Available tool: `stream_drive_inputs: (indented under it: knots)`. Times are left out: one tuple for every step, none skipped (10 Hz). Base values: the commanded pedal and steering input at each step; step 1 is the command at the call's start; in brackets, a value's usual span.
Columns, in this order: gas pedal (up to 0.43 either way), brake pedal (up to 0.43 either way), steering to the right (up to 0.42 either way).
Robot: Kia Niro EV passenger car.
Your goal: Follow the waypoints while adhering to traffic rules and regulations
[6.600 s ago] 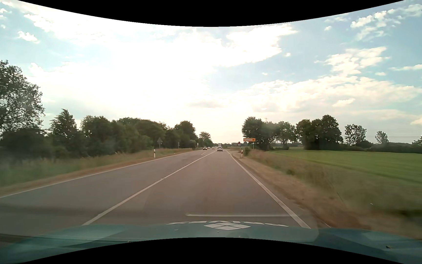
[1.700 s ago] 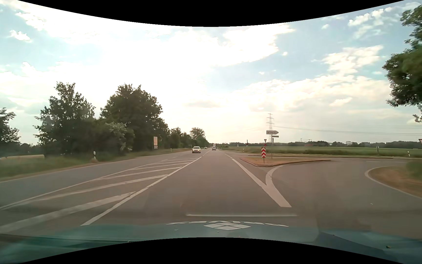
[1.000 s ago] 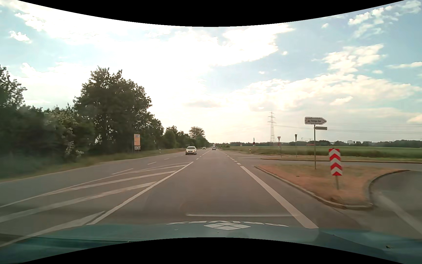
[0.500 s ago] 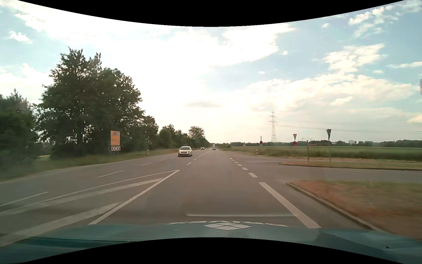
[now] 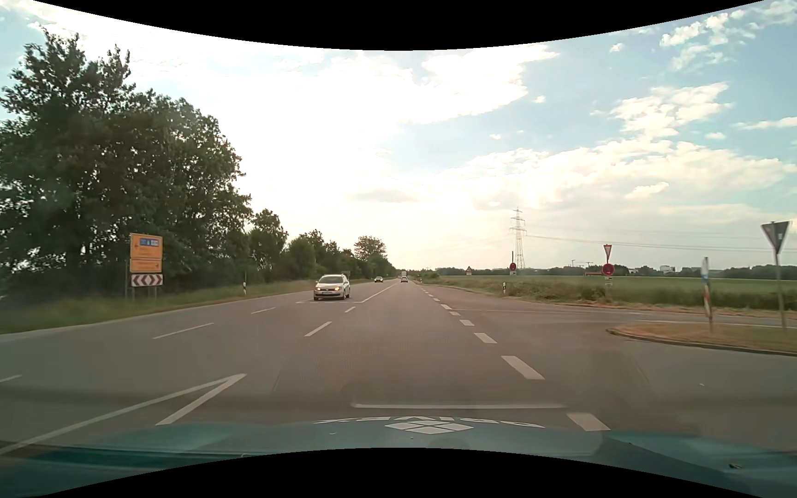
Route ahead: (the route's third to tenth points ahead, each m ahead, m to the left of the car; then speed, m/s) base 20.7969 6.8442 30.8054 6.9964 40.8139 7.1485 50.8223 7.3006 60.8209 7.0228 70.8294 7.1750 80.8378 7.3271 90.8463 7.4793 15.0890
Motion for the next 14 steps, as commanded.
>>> stream_drive_inputs:
  knots:
    - [0.197,0.0,-0.003]
    - [0.197,0.0,-0.003]
    - [0.197,0.0,-0.003]
    - [0.197,0.0,-0.003]
    - [0.197,0.0,-0.003]
    - [0.197,0.0,-0.003]
    - [0.197,0.0,-0.003]
    - [0.197,0.0,-0.005]
    - [0.197,0.0,-0.006]
    - [0.197,0.0,-0.006]
    - [0.197,0.0,-0.006]
    - [0.197,0.0,-0.006]
    - [0.197,0.0,-0.006]
    - [0.197,0.0,-0.006]
